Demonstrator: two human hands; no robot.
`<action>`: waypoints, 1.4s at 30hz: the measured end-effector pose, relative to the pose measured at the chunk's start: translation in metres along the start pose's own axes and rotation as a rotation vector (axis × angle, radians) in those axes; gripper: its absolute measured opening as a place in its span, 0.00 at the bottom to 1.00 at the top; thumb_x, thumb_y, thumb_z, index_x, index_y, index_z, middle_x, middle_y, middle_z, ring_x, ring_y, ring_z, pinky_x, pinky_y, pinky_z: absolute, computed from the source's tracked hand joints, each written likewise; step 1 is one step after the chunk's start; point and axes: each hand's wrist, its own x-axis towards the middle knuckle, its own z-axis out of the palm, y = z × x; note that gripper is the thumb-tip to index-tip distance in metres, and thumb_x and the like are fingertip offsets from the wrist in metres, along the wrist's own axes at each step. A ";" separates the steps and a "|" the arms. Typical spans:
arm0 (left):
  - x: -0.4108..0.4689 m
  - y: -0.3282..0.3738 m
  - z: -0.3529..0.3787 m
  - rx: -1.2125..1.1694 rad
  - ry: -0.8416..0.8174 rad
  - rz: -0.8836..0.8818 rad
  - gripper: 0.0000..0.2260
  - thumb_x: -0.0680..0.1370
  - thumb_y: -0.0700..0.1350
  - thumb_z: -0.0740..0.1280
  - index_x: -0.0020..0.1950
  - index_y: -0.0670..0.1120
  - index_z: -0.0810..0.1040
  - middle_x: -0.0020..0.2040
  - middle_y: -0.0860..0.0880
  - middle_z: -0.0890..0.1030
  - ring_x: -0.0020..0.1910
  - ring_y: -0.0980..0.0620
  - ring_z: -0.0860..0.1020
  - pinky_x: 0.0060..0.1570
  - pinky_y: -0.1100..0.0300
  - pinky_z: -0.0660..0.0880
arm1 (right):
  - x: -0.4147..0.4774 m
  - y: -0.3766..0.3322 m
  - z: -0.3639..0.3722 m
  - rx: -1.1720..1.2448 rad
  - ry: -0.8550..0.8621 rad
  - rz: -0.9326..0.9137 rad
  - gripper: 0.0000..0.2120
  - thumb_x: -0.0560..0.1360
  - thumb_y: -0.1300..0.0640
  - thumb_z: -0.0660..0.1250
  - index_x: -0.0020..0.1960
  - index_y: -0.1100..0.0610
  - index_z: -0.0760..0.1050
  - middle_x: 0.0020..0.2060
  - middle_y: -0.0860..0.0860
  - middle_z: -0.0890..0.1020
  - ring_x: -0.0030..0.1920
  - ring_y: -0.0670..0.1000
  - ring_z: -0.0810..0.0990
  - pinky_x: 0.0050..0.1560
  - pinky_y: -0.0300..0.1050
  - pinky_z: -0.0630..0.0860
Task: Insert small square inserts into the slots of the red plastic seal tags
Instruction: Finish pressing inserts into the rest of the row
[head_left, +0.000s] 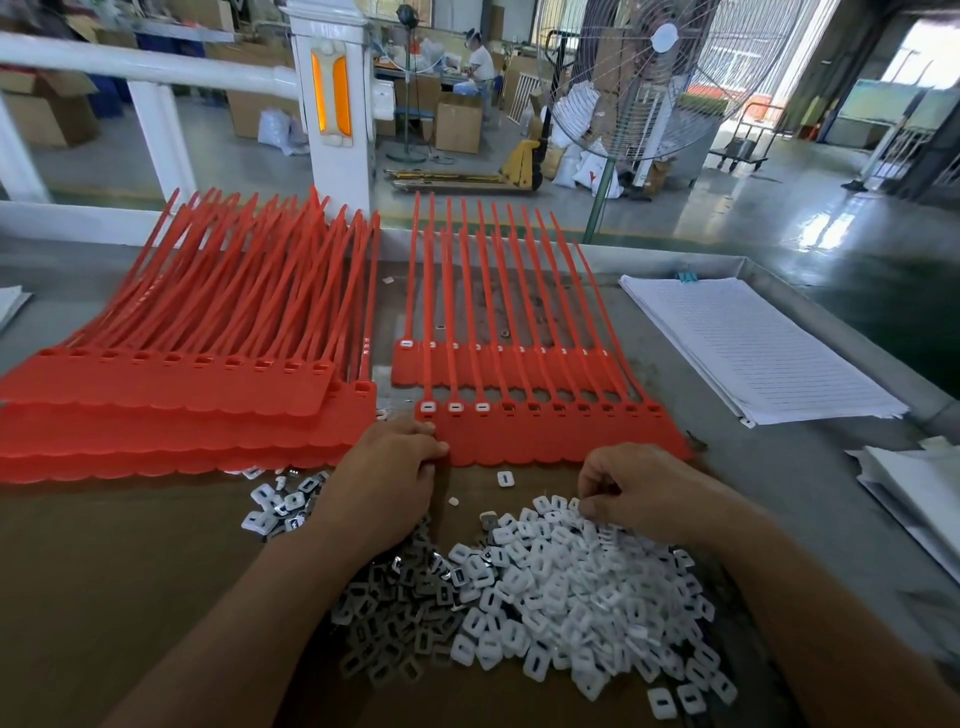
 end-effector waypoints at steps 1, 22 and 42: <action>0.000 0.000 0.000 0.000 0.002 0.003 0.15 0.78 0.40 0.59 0.63 0.48 0.75 0.67 0.53 0.70 0.67 0.55 0.64 0.63 0.67 0.56 | -0.001 0.000 0.000 -0.013 -0.008 -0.009 0.08 0.75 0.52 0.66 0.38 0.46 0.70 0.38 0.40 0.74 0.39 0.38 0.71 0.34 0.31 0.63; 0.000 0.000 -0.002 -0.009 0.024 0.032 0.15 0.78 0.40 0.59 0.63 0.47 0.75 0.68 0.53 0.70 0.67 0.56 0.63 0.57 0.73 0.53 | 0.057 -0.012 -0.009 0.334 0.258 -0.022 0.09 0.73 0.62 0.67 0.41 0.47 0.75 0.39 0.43 0.77 0.40 0.39 0.74 0.36 0.31 0.66; -0.002 -0.001 -0.001 0.014 0.052 0.079 0.14 0.78 0.39 0.60 0.62 0.46 0.76 0.67 0.50 0.71 0.66 0.54 0.65 0.50 0.78 0.50 | 0.101 -0.022 0.008 0.280 0.294 0.059 0.07 0.74 0.58 0.67 0.40 0.48 0.74 0.43 0.44 0.76 0.47 0.45 0.73 0.47 0.41 0.69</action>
